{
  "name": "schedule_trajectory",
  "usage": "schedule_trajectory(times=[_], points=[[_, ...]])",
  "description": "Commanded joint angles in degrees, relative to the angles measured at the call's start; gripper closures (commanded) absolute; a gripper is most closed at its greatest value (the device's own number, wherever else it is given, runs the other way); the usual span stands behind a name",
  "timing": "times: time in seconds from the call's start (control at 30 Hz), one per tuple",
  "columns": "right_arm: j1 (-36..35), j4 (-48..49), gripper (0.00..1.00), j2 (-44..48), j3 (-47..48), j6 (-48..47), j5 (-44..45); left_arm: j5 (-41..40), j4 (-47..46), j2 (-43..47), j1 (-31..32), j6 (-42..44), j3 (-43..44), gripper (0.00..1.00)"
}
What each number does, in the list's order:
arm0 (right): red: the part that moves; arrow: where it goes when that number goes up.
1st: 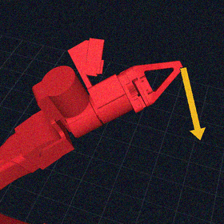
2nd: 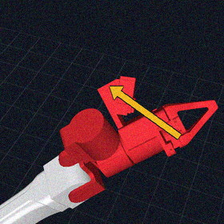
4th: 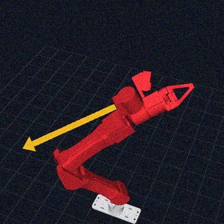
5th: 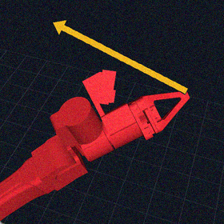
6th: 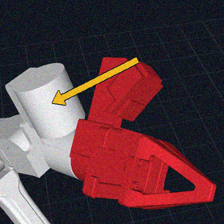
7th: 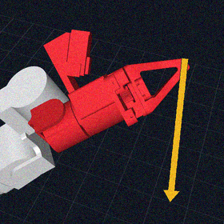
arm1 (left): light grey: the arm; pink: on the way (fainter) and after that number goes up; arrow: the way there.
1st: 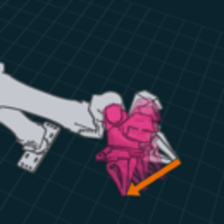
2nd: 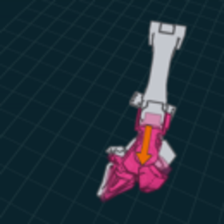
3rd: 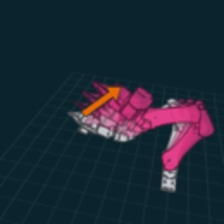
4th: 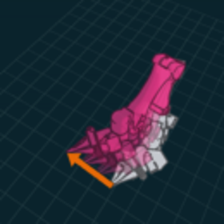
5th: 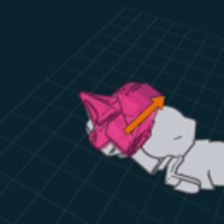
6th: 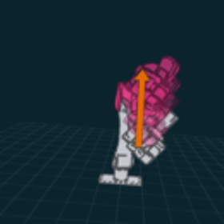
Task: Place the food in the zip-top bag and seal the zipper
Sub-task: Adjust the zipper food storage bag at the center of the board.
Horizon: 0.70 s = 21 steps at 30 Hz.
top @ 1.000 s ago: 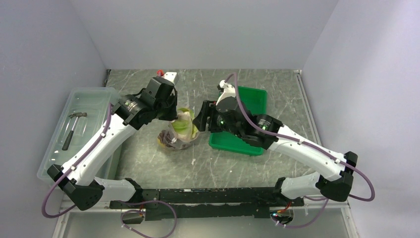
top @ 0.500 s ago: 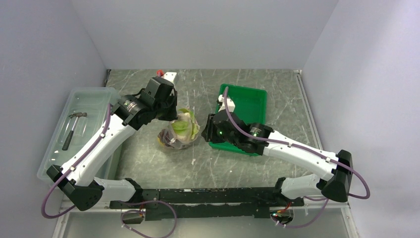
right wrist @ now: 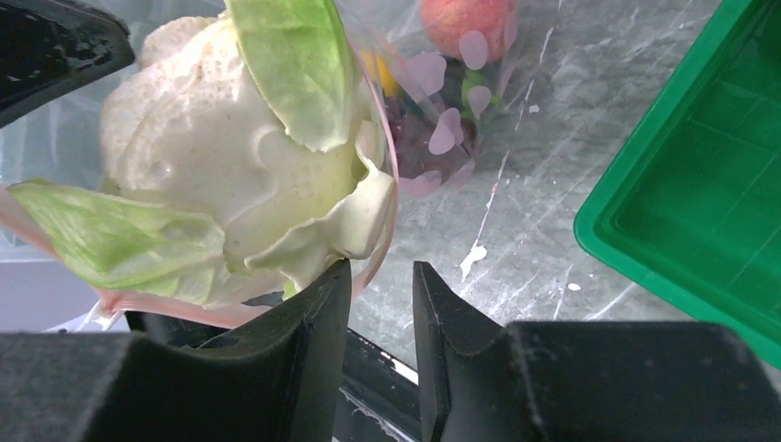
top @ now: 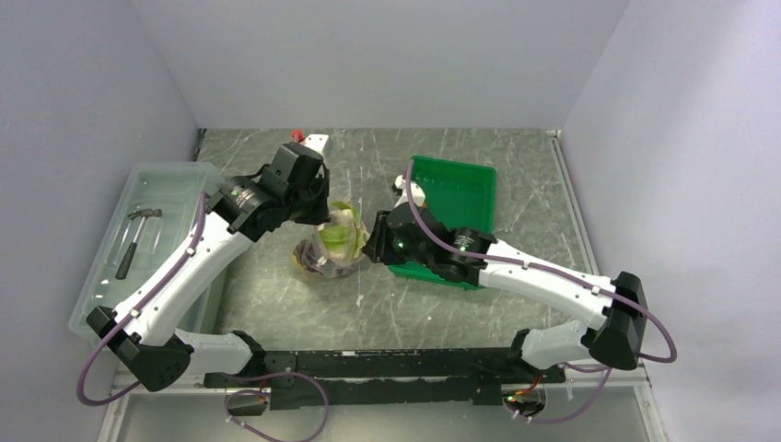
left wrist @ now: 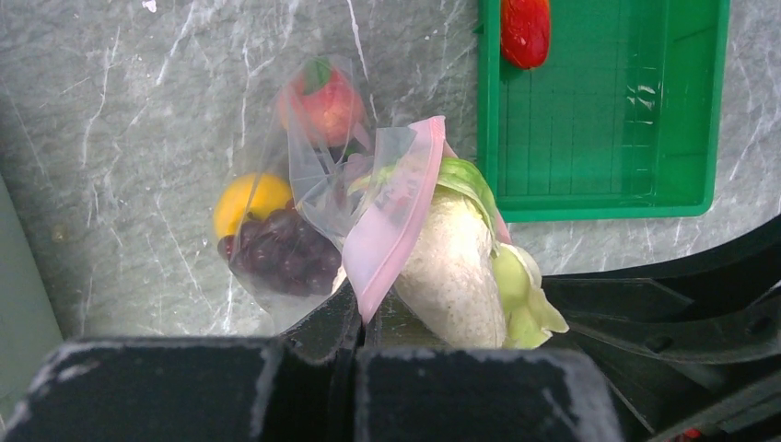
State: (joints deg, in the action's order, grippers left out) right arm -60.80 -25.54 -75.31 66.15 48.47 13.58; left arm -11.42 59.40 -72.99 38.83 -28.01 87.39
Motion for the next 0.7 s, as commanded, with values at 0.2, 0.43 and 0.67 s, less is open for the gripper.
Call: schedule_trajectory(times=[0.2, 0.43, 0.67], points=[[-0.2, 3.1, 0.7, -2.1, 1.1, 0.7, -0.5, 0.0, -2.1, 2.5, 0.1, 0.5, 0.0, 0.99], [-0.1, 5.2, 0.67, -4.2, 1.2, 1.3, -0.8, 0.0, -2.1, 2.7, 0.1, 0.3, -0.2, 0.99], [0.0, 4.5, 0.97, -3.6, 2.3, -0.5, 2.0, 0.1, -1.3, 1.9, 0.0, 0.2, 0.7, 1.0]])
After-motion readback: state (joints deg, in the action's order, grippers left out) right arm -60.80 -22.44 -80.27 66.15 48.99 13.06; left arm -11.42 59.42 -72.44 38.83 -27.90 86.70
